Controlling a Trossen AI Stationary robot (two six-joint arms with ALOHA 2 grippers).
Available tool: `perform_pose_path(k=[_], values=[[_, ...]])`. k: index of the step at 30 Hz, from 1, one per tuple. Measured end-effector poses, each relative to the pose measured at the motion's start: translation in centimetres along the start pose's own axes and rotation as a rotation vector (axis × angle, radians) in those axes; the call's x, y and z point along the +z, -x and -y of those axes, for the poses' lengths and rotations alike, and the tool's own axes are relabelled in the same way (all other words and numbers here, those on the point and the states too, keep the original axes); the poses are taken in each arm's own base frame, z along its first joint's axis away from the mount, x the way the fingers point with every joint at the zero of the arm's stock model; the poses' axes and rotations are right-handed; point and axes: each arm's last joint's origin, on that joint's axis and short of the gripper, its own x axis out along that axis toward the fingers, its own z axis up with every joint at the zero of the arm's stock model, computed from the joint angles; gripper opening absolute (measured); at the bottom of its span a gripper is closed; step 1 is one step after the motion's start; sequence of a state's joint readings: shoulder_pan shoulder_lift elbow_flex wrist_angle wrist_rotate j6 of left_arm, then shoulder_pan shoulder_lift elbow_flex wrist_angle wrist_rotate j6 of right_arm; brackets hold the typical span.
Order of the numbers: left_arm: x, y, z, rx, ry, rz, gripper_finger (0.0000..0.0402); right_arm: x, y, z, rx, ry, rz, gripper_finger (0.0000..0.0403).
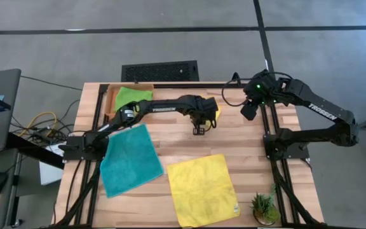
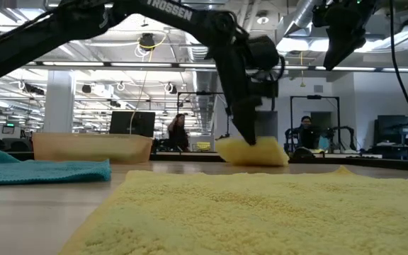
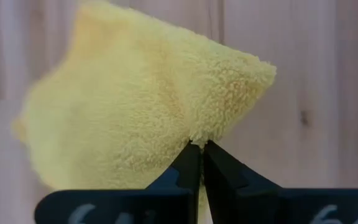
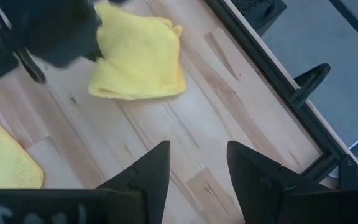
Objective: Fold microfiber towels
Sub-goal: Stack the top yellow microfiber towel on top of the green microfiber towel
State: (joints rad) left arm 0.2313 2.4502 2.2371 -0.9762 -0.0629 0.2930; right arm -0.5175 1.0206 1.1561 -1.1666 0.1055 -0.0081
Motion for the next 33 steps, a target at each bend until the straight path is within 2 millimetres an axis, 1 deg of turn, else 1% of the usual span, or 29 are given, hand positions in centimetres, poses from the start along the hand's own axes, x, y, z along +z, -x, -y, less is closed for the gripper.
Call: perform_pose_path(k=[2,5,10,14,17,22,24,30,33], values=[[-0.2,0.8,-0.4,-0.031,0.044,0.003,0.0001,0.0,0.0,0.0,0.0,0.0,0.0,0.0182],[-0.8,0.8,-0.6,-0.096,0.095,-0.039,0.0001,0.0,0.0,0.0,0.0,0.0,0.0,0.0182],[-1.4,3.2,-0.6,-0.15,0.121,-0.08,0.0,0.0,0.0,0.0,0.0,0.0,0.0,0.0182],[-1.9,4.3,-0.5,-0.16,0.134,-0.127,0.0,0.0,0.0,0.0,0.0,0.001,0.0,0.0182],[-2.0,6.1,-0.6,-0.152,0.162,-0.122,0.0,0.0,0.0,0.0,0.0,0.001,0.0,0.0182],[-2.3,8.3,-0.8,-0.09,0.206,-0.133,0.0,0.0,0.0,0.0,0.0,0.002,0.0,0.0182],[-2.6,9.7,-1.0,-0.059,0.218,-0.131,0.0,0.0,0.0,0.0,0.0,0.002,0.0,0.0182],[-3.6,13.2,-1.5,0.036,0.241,-0.156,0.0,0.0,0.0,0.0,0.0,0.003,0.0,0.0182],[-4.4,15.2,-2.0,0.063,0.264,-0.161,0.0,0.0,0.0,0.0,0.0,0.003,0.0,0.0182]])
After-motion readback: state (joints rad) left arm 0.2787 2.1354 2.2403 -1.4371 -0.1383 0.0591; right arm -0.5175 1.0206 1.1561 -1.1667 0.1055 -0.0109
